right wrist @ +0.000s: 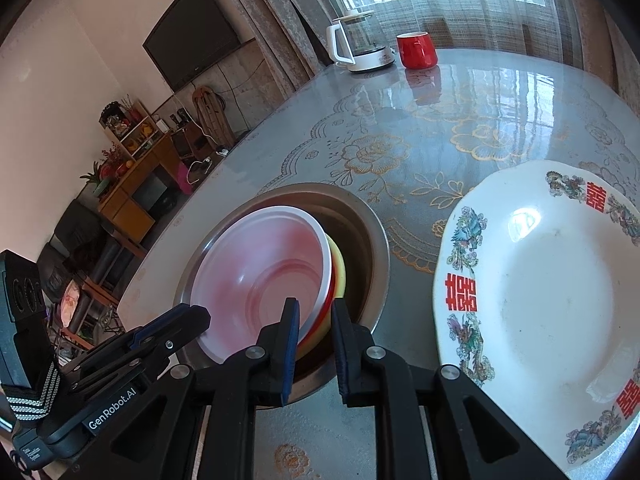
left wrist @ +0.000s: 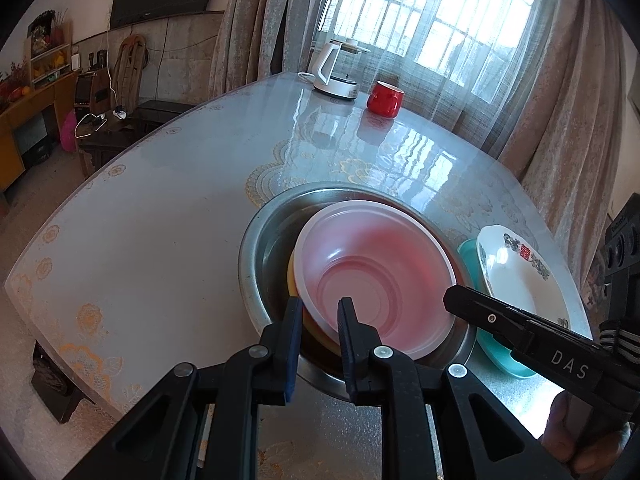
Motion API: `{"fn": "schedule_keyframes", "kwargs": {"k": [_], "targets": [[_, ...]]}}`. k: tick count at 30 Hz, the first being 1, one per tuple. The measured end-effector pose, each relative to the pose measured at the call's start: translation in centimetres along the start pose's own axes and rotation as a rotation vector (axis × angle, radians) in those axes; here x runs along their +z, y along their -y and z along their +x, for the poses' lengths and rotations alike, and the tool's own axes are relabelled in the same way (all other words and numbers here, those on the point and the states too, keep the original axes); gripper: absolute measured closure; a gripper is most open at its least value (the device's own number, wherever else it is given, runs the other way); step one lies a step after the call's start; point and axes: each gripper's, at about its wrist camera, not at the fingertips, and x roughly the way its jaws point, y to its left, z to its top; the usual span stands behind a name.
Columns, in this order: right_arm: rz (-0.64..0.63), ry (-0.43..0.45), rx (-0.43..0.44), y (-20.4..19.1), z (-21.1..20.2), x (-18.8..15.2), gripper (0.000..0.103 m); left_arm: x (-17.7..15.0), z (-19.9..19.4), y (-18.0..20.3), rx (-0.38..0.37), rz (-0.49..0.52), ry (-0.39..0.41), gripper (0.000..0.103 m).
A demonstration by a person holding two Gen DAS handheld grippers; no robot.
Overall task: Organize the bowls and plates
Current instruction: 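Lower the red bowl into the basin onto the yellow bowl, then grasp the steel basin rim with the right tool and lift it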
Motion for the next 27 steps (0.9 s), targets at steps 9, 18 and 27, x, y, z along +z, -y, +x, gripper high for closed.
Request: {"fn": "schedule_keyframes", "kwargs": {"k": [9,18,27], "targets": [[0.033,0.038,0.046,0.8,-1.1,-0.5,0.085,0.0,-0.2,-0.5,-0.019,-0.031,0.02,0.083],[0.07,0.06,0.029,1.8,-1.5,-0.7,0.084,1.0,-1.8,-2.4,-0.052,-0.07,0.091,0.079],[0.046,0.021,-0.007,1.6,-0.5,-0.9,0.081,1.4,-0.1,-3.9,0.019,-0.059,0.046,0.079]]}}
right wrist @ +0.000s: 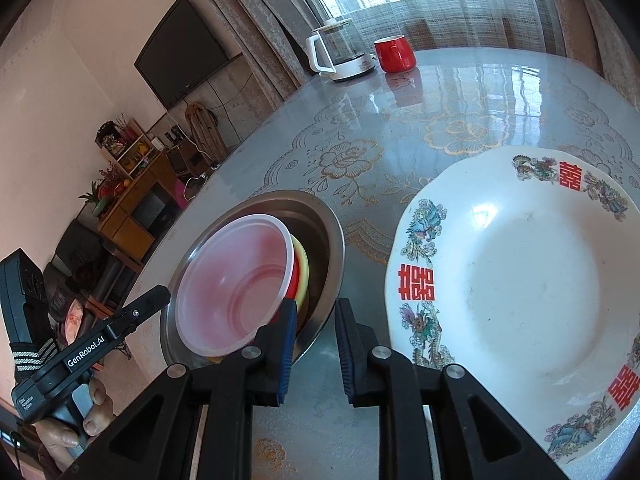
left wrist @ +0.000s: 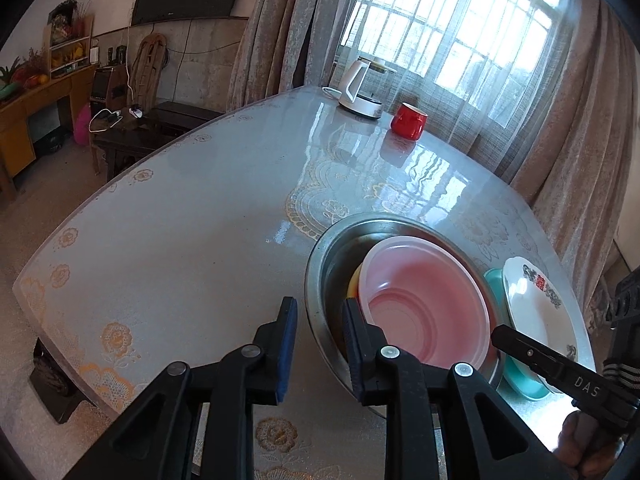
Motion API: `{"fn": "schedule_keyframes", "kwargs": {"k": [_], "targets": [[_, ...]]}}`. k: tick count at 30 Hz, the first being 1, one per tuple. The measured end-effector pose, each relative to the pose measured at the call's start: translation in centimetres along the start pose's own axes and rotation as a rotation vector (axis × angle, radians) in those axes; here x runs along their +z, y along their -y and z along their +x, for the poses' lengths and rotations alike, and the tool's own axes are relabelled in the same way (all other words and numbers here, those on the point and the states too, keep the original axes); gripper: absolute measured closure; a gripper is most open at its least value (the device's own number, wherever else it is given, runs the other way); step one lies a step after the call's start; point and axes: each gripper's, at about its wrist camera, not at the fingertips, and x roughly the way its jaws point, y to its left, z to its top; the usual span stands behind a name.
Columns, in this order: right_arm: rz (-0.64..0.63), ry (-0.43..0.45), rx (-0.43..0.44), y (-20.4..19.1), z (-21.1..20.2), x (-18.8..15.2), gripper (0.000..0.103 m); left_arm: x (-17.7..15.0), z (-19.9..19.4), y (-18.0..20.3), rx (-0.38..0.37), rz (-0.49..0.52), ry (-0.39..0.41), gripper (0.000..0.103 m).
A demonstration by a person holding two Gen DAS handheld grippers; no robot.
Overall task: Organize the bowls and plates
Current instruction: 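Grasp the steel basin rim with the right tool and lift it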
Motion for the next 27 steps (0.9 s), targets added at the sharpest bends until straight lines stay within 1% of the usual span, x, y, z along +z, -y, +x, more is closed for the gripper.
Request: {"fn": "schedule_keyframes", "kwargs": {"k": [2,4,5,8,10,13,15,18,21,25,27], "targets": [[-0.008,-0.004,-0.007,-0.1,0.3,0.0,0.081,0.1,0.6,-0.1,-0.007,0.01,-0.014,0.079],[-0.012,-0.01,-0.007,-0.2,0.7,0.0,0.081,0.3,1.3,-0.1,0.009,0.015,-0.03,0.079],[-0.018,-0.013,-0.012,-0.2,0.8,0.0,0.081,0.3,1.7,-0.2,0.012,0.017,-0.042,0.077],[-0.041,-0.016,-0.032,-0.6,1.1,0.1,0.081,0.7,2.6,-0.6,-0.021,-0.002,-0.073,0.079],[-0.041,-0.018,-0.033,-0.6,1.2,0.1,0.081,0.8,3.0,-0.7,-0.025,-0.005,-0.081,0.08],[-0.041,-0.014,-0.033,-0.5,1.4,0.3,0.081,0.9,3.8,-0.8,-0.053,-0.02,-0.103,0.08],[-0.033,-0.013,-0.032,-0.4,1.5,0.5,0.081,1.0,3.8,-0.8,-0.064,-0.025,-0.102,0.081],[-0.036,-0.012,-0.033,-0.4,1.5,0.6,0.081,0.7,3.3,-0.4,-0.085,0.0,-0.083,0.088],[-0.028,-0.009,-0.023,-0.2,1.4,0.5,0.081,0.3,2.9,0.2,-0.063,0.038,-0.068,0.087],[-0.021,-0.003,-0.007,-0.1,0.9,0.0,0.081,0.0,2.1,-0.1,-0.091,0.033,-0.047,0.085],[-0.021,0.005,0.001,-0.2,0.7,0.0,0.081,-0.1,1.7,0.0,-0.091,0.041,-0.04,0.085]]}}
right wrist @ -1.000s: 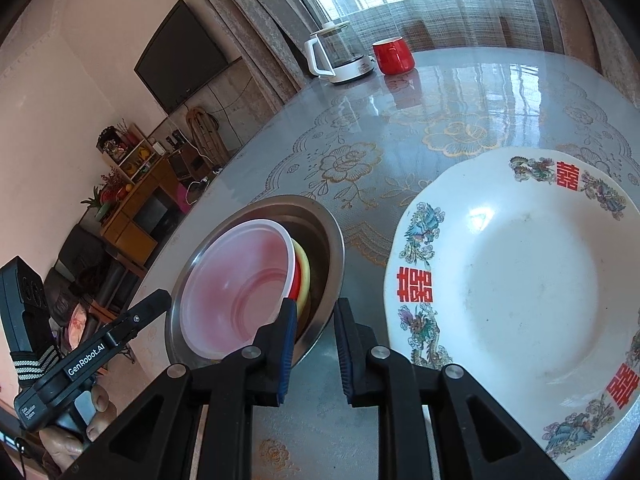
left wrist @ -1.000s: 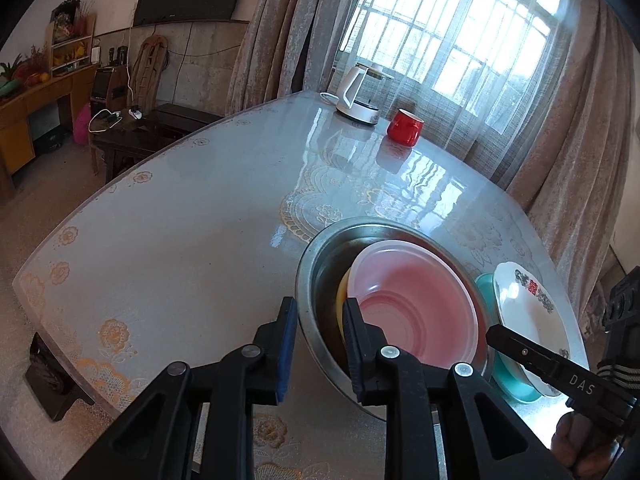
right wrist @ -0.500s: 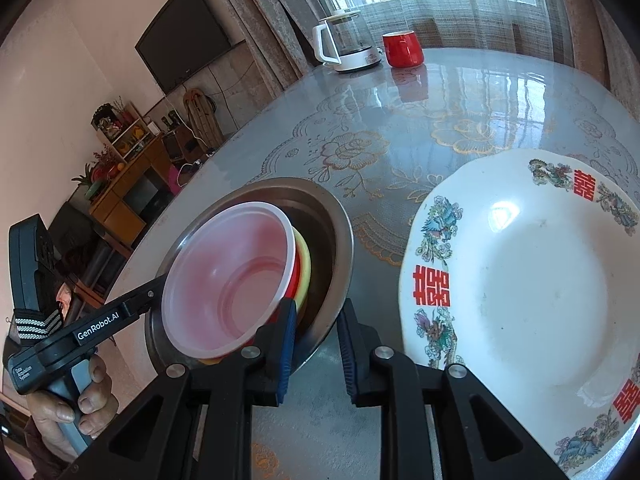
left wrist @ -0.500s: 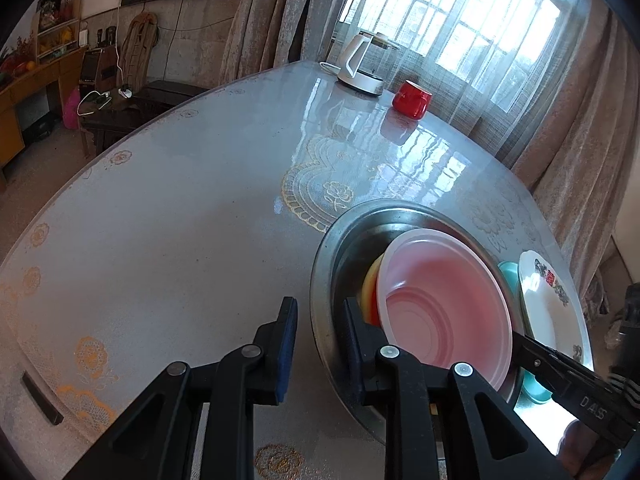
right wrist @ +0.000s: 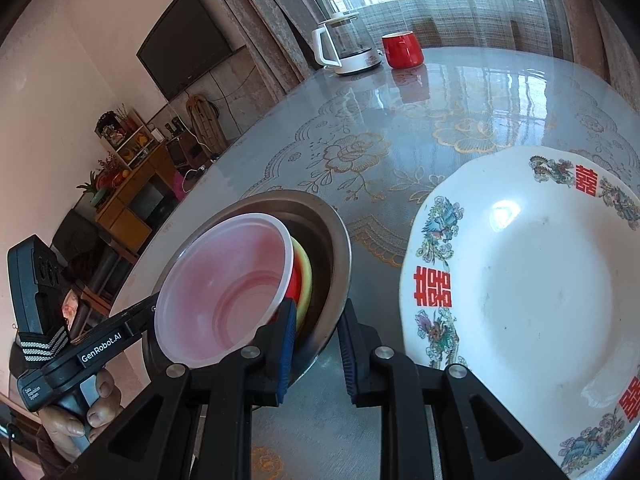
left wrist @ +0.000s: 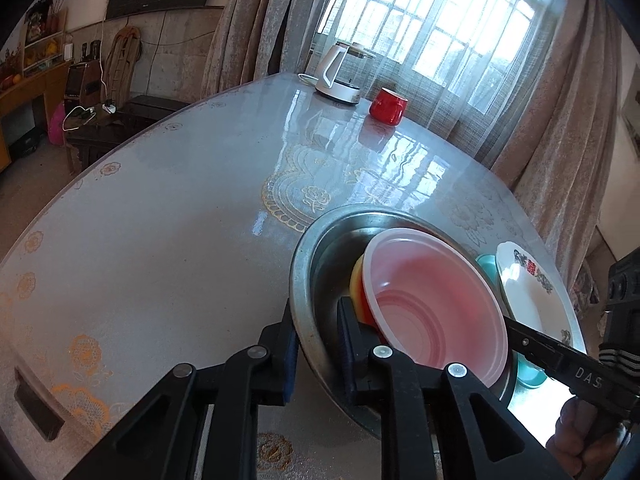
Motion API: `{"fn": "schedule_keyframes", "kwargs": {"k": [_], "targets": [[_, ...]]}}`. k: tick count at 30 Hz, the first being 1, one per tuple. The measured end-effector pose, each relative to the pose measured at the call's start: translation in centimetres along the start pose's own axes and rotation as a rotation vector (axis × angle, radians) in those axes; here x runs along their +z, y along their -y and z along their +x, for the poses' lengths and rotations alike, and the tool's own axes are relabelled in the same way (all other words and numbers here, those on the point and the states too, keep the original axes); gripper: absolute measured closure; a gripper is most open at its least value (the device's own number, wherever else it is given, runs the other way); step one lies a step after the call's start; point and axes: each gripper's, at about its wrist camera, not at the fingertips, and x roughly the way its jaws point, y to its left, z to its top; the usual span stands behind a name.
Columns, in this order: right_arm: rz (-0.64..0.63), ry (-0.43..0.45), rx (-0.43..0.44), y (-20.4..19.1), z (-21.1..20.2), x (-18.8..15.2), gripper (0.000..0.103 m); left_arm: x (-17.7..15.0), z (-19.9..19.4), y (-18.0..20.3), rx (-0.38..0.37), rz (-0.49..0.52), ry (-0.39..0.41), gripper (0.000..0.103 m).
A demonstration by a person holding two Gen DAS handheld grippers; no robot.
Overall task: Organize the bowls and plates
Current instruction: 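Grasp the steel basin rim with the right tool and lift it, then carry the basin with the right tool onto the double-happiness plate stack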
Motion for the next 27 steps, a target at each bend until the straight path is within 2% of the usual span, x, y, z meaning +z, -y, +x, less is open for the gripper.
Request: {"fn": "schedule_keyframes", "kwargs": {"k": [5,10,27], "targets": [[-0.011,0.031,0.006,-0.2,-1.0,-0.3,0.081,-0.6,-0.5,0.7,0.018,0.043,0.011,0.084],[-0.001,0.025,-0.004,0.1,-1.4,-0.8,0.081,-0.9,-0.3,1.1,0.01,0.04,-0.005,0.084],[0.007,0.097,0.0,0.3,-5.0,-0.8,0.082,-0.4,-3.9,3.3,-0.057,0.072,0.069,0.084]]}}
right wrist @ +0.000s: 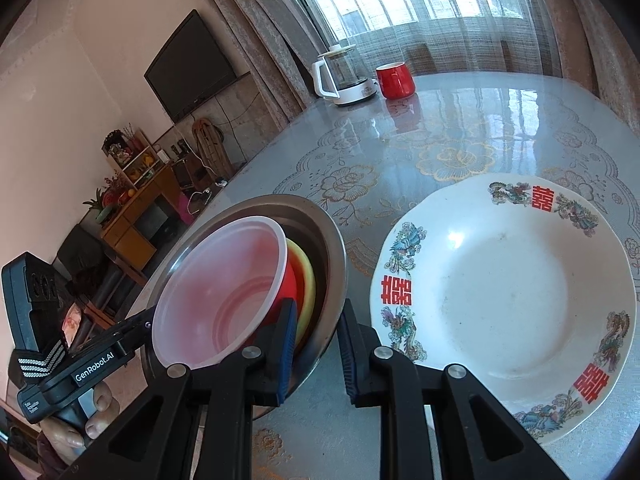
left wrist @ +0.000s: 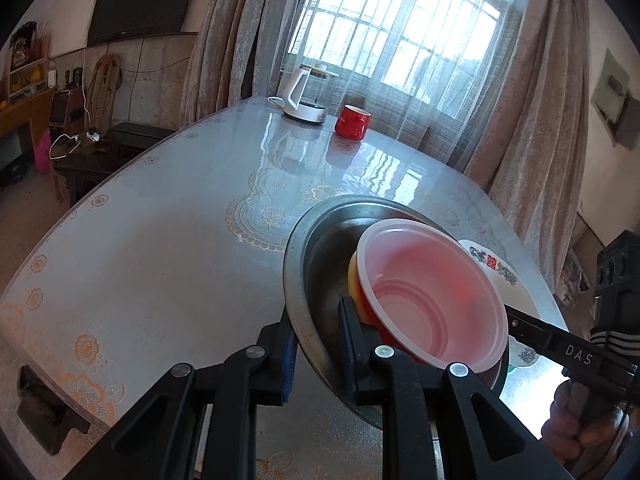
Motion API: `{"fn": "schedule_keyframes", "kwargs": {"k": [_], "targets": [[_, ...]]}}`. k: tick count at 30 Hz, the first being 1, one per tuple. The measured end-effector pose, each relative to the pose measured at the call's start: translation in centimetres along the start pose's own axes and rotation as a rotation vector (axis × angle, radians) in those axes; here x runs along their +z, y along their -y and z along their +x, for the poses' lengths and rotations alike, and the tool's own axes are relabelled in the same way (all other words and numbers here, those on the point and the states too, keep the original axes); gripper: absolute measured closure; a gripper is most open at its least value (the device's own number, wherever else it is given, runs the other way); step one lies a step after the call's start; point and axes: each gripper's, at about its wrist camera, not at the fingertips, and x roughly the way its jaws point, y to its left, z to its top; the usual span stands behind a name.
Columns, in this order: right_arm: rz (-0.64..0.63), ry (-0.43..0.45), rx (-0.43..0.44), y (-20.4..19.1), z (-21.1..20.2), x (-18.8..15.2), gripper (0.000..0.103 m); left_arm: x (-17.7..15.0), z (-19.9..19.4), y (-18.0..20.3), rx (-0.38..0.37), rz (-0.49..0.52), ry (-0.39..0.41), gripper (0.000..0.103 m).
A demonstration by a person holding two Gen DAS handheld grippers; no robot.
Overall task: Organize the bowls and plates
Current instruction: 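Carry the basin with the right tool onto the double-happiness plate stack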
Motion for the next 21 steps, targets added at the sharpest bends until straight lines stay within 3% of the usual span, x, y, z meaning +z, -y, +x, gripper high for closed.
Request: {"fn": "schedule_keyframes", "kwargs": {"k": [12,21], "targets": [[0.026,0.08,-0.013,1.0,-4.0,0.5,0.082,1.7,-1.0,3.7,-0.074,0.047,0.035,0.083],[0.077,0.136,-0.057,4.2,-7.0,0.9,0.082,3.1,0.5,7.9,-0.144,0.101,0.021,0.083]]}}
